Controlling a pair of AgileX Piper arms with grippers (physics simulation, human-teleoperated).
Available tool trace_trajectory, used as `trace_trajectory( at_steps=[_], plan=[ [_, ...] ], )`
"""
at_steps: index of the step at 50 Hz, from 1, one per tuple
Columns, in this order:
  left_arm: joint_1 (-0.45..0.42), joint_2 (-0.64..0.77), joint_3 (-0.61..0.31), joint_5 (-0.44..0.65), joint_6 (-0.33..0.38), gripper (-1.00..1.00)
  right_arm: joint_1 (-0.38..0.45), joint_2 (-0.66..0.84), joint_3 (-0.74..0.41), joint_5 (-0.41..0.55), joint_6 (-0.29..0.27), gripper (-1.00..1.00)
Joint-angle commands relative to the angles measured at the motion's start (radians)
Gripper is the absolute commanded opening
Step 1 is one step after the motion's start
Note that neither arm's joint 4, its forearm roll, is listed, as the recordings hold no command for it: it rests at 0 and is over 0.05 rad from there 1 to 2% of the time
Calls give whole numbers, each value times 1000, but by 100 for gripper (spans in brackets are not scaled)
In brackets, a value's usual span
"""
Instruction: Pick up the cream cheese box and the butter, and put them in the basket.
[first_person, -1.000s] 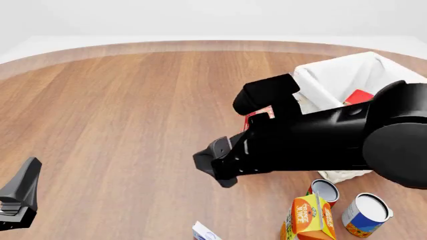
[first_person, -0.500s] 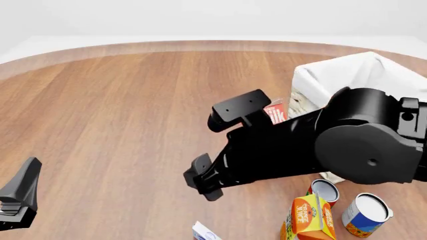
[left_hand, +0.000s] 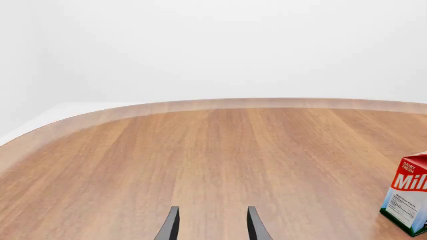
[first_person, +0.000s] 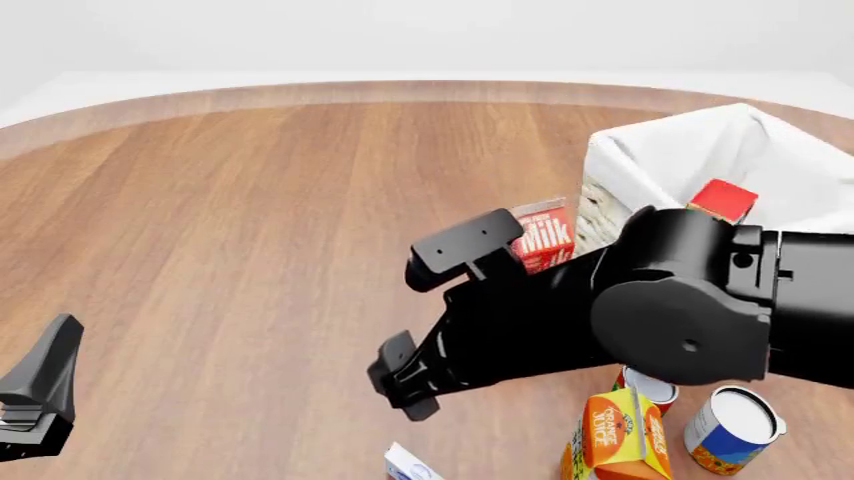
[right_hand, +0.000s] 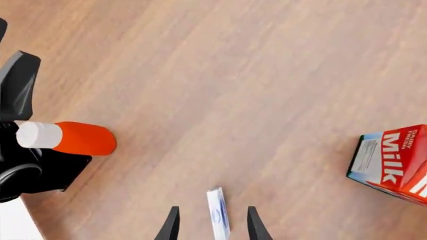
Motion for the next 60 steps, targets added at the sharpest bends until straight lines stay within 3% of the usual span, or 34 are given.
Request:
trace_trajectory(
  at_steps=[1, 18, 44, 60],
  plan=[
    [0, 0, 0, 0, 0, 100, 6, 39, 22, -38, 18, 100],
    [0, 0, 0, 0, 0, 100, -1, 88, 105, -134, 59, 100],
    [0, 0, 0, 0, 0, 100, -12, 111, 132, -162, 43, 100],
    [0, 0, 0, 0, 0, 100, 13, 149, 146, -197, 77, 100]
  ],
)
